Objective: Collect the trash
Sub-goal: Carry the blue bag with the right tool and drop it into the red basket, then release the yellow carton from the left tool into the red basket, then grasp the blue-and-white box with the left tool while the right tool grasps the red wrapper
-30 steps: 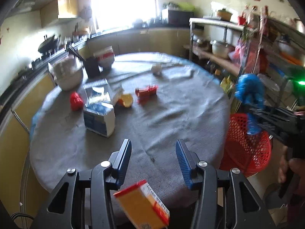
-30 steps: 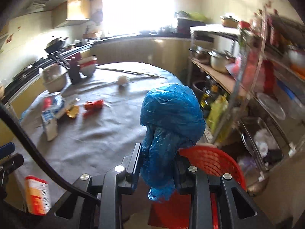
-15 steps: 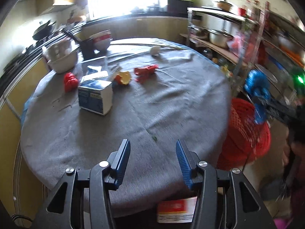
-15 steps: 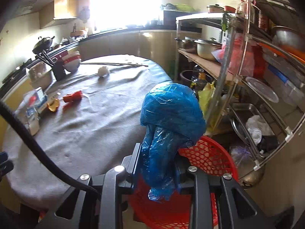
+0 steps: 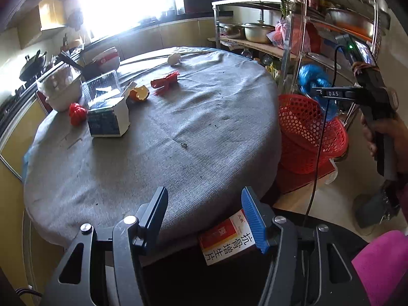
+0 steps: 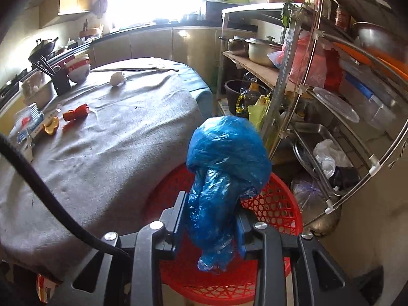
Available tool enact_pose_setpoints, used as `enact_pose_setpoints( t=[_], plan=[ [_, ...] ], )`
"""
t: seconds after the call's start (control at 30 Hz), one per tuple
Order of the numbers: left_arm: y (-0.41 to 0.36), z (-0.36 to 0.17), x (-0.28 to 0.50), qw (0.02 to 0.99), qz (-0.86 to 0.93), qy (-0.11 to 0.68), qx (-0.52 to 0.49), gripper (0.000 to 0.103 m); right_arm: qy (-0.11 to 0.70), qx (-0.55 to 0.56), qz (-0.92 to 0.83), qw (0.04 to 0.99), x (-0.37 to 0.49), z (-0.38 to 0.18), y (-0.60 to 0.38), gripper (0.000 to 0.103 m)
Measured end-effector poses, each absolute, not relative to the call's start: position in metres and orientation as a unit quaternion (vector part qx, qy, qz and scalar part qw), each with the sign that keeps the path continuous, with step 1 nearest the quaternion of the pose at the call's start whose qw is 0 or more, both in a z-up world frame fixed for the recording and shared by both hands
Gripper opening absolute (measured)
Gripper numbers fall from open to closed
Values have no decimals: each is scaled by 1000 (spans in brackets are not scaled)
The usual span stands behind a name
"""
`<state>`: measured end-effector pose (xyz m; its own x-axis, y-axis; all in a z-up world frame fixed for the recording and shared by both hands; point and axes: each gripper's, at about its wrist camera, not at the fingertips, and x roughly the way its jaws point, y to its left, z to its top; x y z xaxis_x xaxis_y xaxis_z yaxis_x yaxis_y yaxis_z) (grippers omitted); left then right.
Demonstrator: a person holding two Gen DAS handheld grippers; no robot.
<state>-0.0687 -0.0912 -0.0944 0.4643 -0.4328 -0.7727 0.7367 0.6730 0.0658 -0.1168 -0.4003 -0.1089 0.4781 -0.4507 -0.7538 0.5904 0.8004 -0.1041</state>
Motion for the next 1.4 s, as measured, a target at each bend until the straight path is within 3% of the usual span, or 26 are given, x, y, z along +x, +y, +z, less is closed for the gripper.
enact_pose_setpoints(
  t=[0.07, 0.13, 0.93, 1.4],
  plan=[
    [-89, -96, -68, 831, -350, 386, 197, 61, 406, 82, -305, 857, -117, -107, -398, 39],
    [-87, -95, -68, 831, -348, 387, 194, 61, 395, 74, -311, 862, -120, -102, -396, 68],
    [-81, -103, -69, 810, -366, 422, 178, 64, 348, 64, -277, 893, -121, -74, -373, 68],
    [-50, -85, -29, 852, -295, 410, 136, 64, 322, 141, -142, 925, -111, -62, -354, 68]
  ],
)
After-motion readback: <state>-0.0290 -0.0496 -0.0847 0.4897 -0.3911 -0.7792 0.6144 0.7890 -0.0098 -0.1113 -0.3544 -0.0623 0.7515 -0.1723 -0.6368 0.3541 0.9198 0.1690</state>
